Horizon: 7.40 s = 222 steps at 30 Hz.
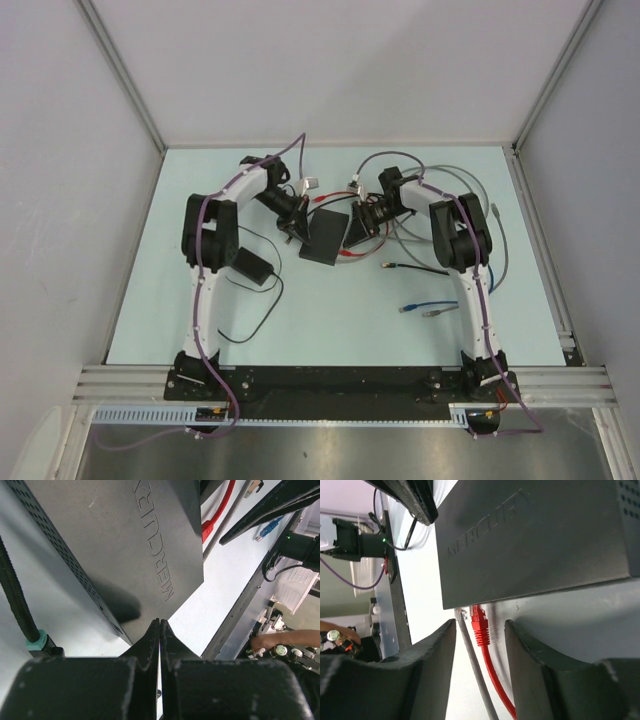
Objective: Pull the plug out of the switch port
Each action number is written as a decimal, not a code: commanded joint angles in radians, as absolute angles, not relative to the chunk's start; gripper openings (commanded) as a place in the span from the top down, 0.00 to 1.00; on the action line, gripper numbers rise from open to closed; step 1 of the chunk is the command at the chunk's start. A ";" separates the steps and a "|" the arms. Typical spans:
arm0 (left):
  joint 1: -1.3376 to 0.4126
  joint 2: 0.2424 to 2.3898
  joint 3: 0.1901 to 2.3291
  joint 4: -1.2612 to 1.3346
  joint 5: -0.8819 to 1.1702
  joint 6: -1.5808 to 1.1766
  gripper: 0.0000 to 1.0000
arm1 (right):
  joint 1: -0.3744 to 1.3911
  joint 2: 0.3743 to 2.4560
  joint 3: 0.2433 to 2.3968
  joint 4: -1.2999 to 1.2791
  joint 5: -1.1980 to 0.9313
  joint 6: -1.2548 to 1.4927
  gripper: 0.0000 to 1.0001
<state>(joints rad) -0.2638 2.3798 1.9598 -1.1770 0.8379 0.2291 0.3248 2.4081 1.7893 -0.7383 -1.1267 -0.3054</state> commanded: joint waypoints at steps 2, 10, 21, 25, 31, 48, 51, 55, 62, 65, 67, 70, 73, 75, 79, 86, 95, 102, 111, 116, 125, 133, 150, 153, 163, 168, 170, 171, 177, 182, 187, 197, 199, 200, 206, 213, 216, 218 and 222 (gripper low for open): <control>-0.284 2.379 1.957 -1.169 0.842 0.250 1.00 | 0.344 2.502 1.842 -0.833 -1.083 -0.419 0.55; -0.298 2.384 1.963 -1.163 0.807 0.242 1.00 | 0.351 2.530 1.867 -0.867 -1.078 -0.448 0.59; -0.302 2.381 1.963 -1.155 0.778 0.238 1.00 | 0.362 2.549 1.890 -0.888 -1.058 -0.443 0.61; -0.305 2.381 1.965 -1.154 0.776 0.235 1.00 | 0.368 2.559 1.899 -0.888 -1.039 -0.433 0.63; -0.307 2.382 1.967 -1.152 0.776 0.236 1.00 | 0.373 2.559 1.898 -0.882 -1.020 -0.417 0.65; -0.319 2.367 1.993 -1.152 0.762 0.238 1.00 | 0.420 2.556 1.911 -0.830 -0.813 -0.313 0.74; -0.322 2.353 1.993 -1.152 0.773 0.241 1.00 | 0.423 2.556 1.914 -0.830 -0.795 -0.304 0.76; -0.331 2.349 2.000 -1.152 0.799 0.236 1.00 | 0.428 2.553 1.922 -0.842 -0.753 -0.282 0.80; -0.350 2.378 2.000 -1.149 0.732 0.229 1.00 | 0.436 2.546 1.922 -0.873 -0.670 -0.256 0.84; -0.356 2.384 1.999 -1.147 0.719 0.227 1.00 | 0.436 2.549 1.927 -0.891 -0.664 -0.264 0.84; -0.357 2.385 2.000 -1.146 0.719 0.225 1.00 | 0.433 2.553 1.931 -0.903 -0.669 -0.270 0.84; -0.357 2.387 2.000 -1.144 0.709 0.224 1.00 | 0.433 2.554 1.930 -0.907 -0.660 -0.259 0.85; -0.359 2.385 2.002 -1.143 0.696 0.224 1.00 | 0.430 2.545 1.911 -0.913 -0.646 -0.249 0.87; -0.359 2.382 1.999 -1.144 0.692 0.225 1.00 | 0.419 2.540 1.893 -0.911 -0.660 -0.244 0.87; -0.359 2.382 1.997 -1.141 0.690 0.226 1.00 | 0.387 2.549 1.893 -0.905 -0.716 -0.233 0.90; -0.360 2.388 2.000 -1.141 0.687 0.224 1.00 | 0.362 2.579 1.944 -0.885 -0.755 -0.206 0.94; -0.365 2.398 2.013 -1.138 0.689 0.221 1.00 | 0.341 2.531 1.865 -0.899 -0.750 -0.209 0.95; -0.373 2.391 2.016 -1.144 0.683 0.227 1.00 | 0.351 2.525 1.931 -0.917 -0.759 -0.267 0.96; -0.368 2.379 2.037 -1.144 0.693 0.224 1.00 | 0.293 2.389 2.023 -0.940 -0.696 -0.365 0.97; -0.357 2.346 2.045 -1.147 0.698 0.221 1.00 | 0.290 2.352 2.138 -1.000 -0.689 -0.411 0.96; -0.330 2.292 2.068 -1.147 0.690 0.230 1.00 | 0.250 2.284 2.143 -1.192 -0.487 -0.486 0.96; -0.328 2.302 2.131 -1.147 0.706 0.229 1.00 | 0.131 2.074 1.918 -1.146 -0.344 -0.463 0.99; -0.330 2.315 2.125 -1.146 0.732 0.219 1.00 | 0.009 2.091 1.762 -1.089 -0.198 -0.413 0.57; -0.330 2.312 2.126 -1.147 0.723 0.225 1.00 | 0.018 2.115 1.854 -1.124 -0.238 -0.414 0.47; -0.328 2.298 2.135 -1.158 0.693 0.242 0.95 | 0.094 2.079 1.970 -1.080 -0.528 -0.394 0.41; -0.314 2.260 2.115 -1.167 0.678 0.250 0.79 | 0.113 2.071 1.956 -0.991 -0.673 -0.402 0.41; -0.301 2.243 2.091 -1.161 0.655 0.244 0.71 | 0.141 2.103 1.971 -1.011 -0.734 -0.413 0.41; -0.298 2.220 2.082 -1.157 0.641 0.239 0.68 | 0.158 2.114 1.973 -1.015 -0.771 -0.416 0.41; -0.256 2.145 1.958 -1.112 0.536 0.177 0.73 | 0.310 2.226 1.979 -1.014 -0.735 -0.358 0.63; -0.221 2.089 1.797 -1.085 0.531 0.166 1.00 | 0.390 2.322 2.017 -0.927 -0.579 -0.233 0.96; -0.209 2.091 1.672 -1.043 0.548 0.140 1.00 | 0.423 2.434 2.115 -0.910 -0.529 -0.209 0.97; -0.215 2.141 1.629 -1.005 0.690 0.130 1.00 | 0.486 2.551 2.266 -0.870 -0.574 -0.160 0.94; -0.215 2.135 1.640 -1.011 0.689 0.129 0.99 | 0.483 2.551 2.269 -0.865 -0.566 -0.153 0.94; -0.215 2.131 1.644 -1.015 0.681 0.136 1.00 | 0.479 2.543 2.270 -0.871 -0.545 -0.161 0.93; -0.199 2.054 1.654 -0.999 0.724 0.186 0.97 | 0.344 2.468 2.197 -0.910 -0.712 -0.227 0.67; -0.201 2.062 1.658 -0.917 0.874 0.107 0.85 | 0.284 2.477 2.204 -1.101 -1.017 -0.403 0.44; -0.216 2.092 1.667 -0.920 0.882 0.132 1.00 | 0.298 2.508 2.209 -1.195 -1.083 -0.486 0.44; -0.233 2.114 1.677 -0.940 0.884 0.164 1.00 | 0.314 2.531 2.210 -1.236 -1.103 -0.535 0.44; -0.262 2.172 1.709 -0.963 0.853 0.190 1.00 | 0.333 2.551 2.181 -1.244 -1.106 -0.581 0.43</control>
<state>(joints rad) -0.2256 2.1265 1.6577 -0.9520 0.8272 0.1421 0.2951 2.5263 2.2024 -1.1675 -1.0233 -0.4747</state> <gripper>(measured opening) 0.005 0.566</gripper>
